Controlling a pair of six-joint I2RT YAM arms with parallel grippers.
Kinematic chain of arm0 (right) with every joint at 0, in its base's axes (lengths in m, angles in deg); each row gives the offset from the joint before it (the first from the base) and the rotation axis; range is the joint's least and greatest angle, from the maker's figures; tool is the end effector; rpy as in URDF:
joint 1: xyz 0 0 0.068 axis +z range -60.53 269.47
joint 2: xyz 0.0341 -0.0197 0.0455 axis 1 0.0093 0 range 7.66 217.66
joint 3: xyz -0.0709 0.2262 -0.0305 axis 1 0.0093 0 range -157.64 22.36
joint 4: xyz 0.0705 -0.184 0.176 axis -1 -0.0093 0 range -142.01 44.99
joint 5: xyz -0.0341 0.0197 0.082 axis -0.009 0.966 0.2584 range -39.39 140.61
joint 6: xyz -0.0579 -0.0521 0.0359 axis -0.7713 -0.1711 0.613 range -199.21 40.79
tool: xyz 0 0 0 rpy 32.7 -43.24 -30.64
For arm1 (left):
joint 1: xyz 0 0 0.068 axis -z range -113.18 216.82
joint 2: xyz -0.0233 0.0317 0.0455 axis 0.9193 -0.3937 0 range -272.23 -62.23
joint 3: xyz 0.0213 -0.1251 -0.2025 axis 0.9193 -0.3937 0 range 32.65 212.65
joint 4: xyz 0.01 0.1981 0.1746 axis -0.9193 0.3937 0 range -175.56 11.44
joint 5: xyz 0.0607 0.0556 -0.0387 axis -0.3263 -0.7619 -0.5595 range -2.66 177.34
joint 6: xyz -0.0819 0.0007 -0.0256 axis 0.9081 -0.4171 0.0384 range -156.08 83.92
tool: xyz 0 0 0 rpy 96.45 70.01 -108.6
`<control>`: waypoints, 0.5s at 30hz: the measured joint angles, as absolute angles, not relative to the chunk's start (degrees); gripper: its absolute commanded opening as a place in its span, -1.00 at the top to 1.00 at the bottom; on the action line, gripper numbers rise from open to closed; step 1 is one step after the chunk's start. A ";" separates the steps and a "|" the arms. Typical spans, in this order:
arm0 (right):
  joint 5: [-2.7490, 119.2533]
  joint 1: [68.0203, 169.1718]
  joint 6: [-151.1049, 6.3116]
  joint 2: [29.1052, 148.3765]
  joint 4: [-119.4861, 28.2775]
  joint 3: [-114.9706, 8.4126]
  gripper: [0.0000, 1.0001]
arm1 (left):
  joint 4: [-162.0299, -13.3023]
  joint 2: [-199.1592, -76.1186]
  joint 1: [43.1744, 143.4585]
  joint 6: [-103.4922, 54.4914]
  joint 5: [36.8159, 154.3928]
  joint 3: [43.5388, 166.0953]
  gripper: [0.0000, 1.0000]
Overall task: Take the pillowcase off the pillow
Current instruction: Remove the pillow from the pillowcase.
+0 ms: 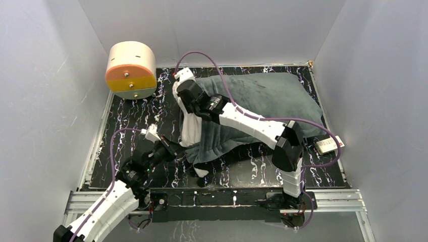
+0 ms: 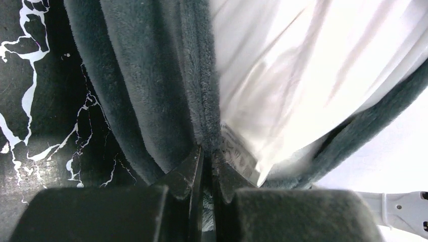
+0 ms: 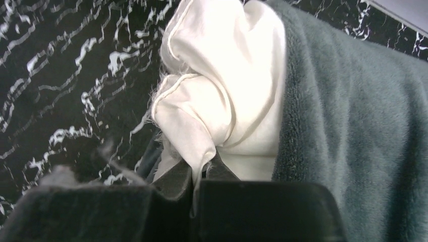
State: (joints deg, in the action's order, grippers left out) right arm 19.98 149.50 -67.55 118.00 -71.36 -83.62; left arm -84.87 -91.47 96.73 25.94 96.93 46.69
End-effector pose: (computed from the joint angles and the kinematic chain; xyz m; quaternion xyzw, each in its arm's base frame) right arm 0.2686 0.3888 0.2980 -0.2243 0.8182 0.0933 0.5211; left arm 0.1829 -0.1198 0.1775 -0.1715 0.7782 -0.4780 0.3694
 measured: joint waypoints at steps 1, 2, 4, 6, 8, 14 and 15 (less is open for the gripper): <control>20.77 148.69 -67.33 118.00 -71.05 -84.16 1.00 | -84.85 -91.31 96.73 25.90 96.99 46.69 1.00; 21.36 148.14 -67.05 118.00 -70.72 -84.51 1.00 | -84.81 -91.25 96.73 25.87 97.12 46.60 1.00; 23.76 146.79 -65.80 118.00 -70.59 -85.69 1.00 | -84.83 -91.25 96.73 25.85 97.26 45.79 1.00; 26.69 145.37 -64.21 118.00 -70.64 -87.14 1.00 | -84.87 -91.25 96.73 25.87 97.36 44.46 1.00; 28.90 144.63 -62.70 117.96 -70.72 -88.19 1.00 | -84.85 -91.29 96.75 25.96 97.58 42.89 1.00; 36.02 144.52 -57.85 112.41 -66.70 -78.46 0.93 | -84.44 -92.45 97.06 25.87 98.41 41.88 0.33; 37.11 144.52 -57.10 110.29 -65.26 -74.85 0.92 | -84.07 -93.22 97.25 25.76 98.79 41.90 0.13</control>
State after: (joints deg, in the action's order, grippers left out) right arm 37.11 144.52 -57.10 110.29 -65.26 -74.85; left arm -84.07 -93.22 97.25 25.76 98.79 41.90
